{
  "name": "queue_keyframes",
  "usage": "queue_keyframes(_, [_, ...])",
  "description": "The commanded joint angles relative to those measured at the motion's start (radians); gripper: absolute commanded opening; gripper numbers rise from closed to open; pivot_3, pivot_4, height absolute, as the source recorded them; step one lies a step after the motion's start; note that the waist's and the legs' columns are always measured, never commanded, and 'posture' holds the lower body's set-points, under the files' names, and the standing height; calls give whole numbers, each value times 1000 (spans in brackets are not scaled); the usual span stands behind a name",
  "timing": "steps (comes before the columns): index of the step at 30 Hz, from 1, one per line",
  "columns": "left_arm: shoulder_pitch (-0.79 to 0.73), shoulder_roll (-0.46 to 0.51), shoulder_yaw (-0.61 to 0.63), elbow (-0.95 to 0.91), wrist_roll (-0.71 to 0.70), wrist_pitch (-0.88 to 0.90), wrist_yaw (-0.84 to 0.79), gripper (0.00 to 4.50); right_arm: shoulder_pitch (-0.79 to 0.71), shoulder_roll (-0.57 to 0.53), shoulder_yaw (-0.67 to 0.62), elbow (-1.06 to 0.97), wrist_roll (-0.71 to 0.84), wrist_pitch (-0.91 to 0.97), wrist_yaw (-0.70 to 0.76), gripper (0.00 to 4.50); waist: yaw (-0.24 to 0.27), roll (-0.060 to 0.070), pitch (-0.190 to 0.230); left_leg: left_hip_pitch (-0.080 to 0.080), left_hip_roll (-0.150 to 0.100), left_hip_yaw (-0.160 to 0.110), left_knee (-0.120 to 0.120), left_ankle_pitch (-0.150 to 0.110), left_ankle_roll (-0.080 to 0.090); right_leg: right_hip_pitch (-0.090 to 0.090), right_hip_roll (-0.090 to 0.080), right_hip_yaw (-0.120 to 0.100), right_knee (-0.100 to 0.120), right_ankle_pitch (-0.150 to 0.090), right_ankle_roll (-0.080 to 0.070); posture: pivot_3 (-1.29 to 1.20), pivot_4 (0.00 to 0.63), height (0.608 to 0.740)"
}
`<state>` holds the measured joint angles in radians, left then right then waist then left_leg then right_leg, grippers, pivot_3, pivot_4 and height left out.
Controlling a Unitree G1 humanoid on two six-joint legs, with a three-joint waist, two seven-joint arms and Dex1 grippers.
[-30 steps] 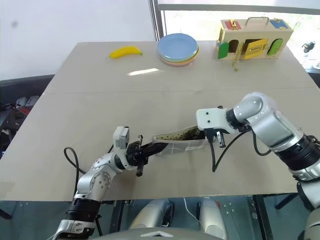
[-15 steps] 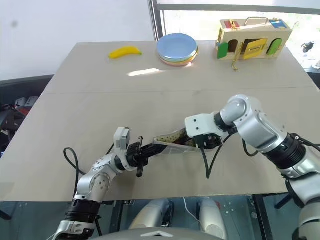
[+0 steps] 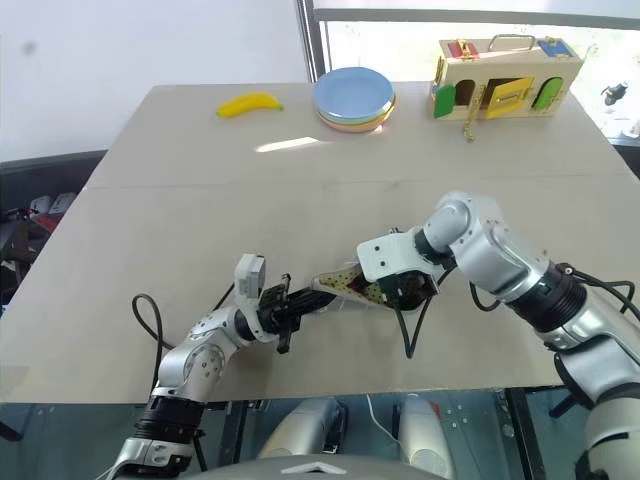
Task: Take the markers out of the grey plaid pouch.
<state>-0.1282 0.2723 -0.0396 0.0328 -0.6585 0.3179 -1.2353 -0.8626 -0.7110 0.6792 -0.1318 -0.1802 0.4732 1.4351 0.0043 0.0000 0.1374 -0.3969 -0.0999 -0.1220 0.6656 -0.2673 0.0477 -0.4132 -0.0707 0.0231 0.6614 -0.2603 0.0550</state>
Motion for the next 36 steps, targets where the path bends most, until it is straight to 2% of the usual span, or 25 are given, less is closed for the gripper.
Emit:
queue_keyframes(1, [-9, -9, 15, -11, -16, -12, 3, 0, -15, 18, 45, 63, -41, -50, 34, 4458, -4, 0, 0, 0, 0, 0, 0, 0, 0, 0, 0, 0, 0, 0, 0, 0, 150, 740])
queue_keyframes(9, [9, -17, 21, -25, -17, -19, 22, 0, -11, 59, 73, 167, -95, -139, 45, 4458, -15, 0, -1, 1, 0, 0, 0, 0, 0, 1, 0, 0, 0, 0, 0, 0, 150, 740])
queue_keyframes(10, [9, -16, 23, -25, -17, -19, 22, 0, -11, 63, 72, 179, -102, -149, 43, 4053, -16, 0, -2, 1, 0, 0, 0, 0, 0, 1, 0, 0, 0, 0, 0, 0, 150, 740])
queue_keyframes(11, [8, -15, 25, -24, -18, -19, 23, 0, -11, 66, 71, 191, -108, -158, 40, 3931, -16, 0, -2, 2, 0, 0, 0, 0, 0, 2, 0, 0, 0, 0, 0, 0, 150, 740])
queue_keyframes(14, [7, -14, 29, -22, -18, -19, 25, 0, -8, 73, 63, 209, -125, -175, 35, 2865, -14, -1, -2, 2, 0, 0, 1, 0, 0, 2, 0, 0, 1, 0, 0, 0, 150, 740])
queue_keyframes(15, [7, -14, 29, -23, -17, -19, 26, 0, -5, 75, 58, 211, -129, -178, 33, 2329, -13, -2, -3, 2, 0, -1, 1, 0, 0, 2, 0, -1, 1, 0, 0, 0, 150, 740])
queue_keyframes(17, [8, -14, 27, -24, -15, -18, 24, 0, 0, 78, 51, 213, -135, -183, 32, 1584, -10, -2, -3, 2, 0, -1, 1, 0, 0, 2, 0, -1, 0, 0, 0, 0, 150, 740])
queue_keyframes(19, [7, -13, 27, -23, -14, -17, 23, 0, 4, 80, 46, 216, -141, -187, 32, 579, -9, -3, -3, 2, -1, -1, 1, 0, 0, 3, 0, -1, 0, 0, 0, 0, 150, 740])
queue_keyframes(20, [7, -14, 26, -24, -13, -17, 24, 0, 7, 79, 42, 214, -143, -188, 32, 301, -8, -3, -4, 2, -1, -1, 1, 0, 0, 3, 0, -1, 0, 0, 0, 0, 150, 740])
queue_keyframes(28, [7, -14, 25, -22, -7, -22, 25, 0, 48, 90, -60, 176, -89, -168, -15, 259, -7, -3, -4, 2, -1, -2, 1, 0, 0, 3, 0, -2, 0, 0, 0, 0, 150, 740])
queue_keyframes(33, [11, -18, 26, -25, -4, -30, 32, 0, 84, 88, -186, 97, 26, -91, -20, 259, -9, -3, -4, 2, -1, -2, 1, 0, 0, 3, 0, -2, 0, 0, 0, 0, 150, 740])
queue_keyframes(36, [13, -17, 25, -25, -4, -33, 34, 0, 107, 83, -281, 61, 134, -135, -20, 259, -9, -3, -3, 2, -1, -2, 1, 0, 0, 3, 0, -2, 0, 0, 0, 0, 150, 740])
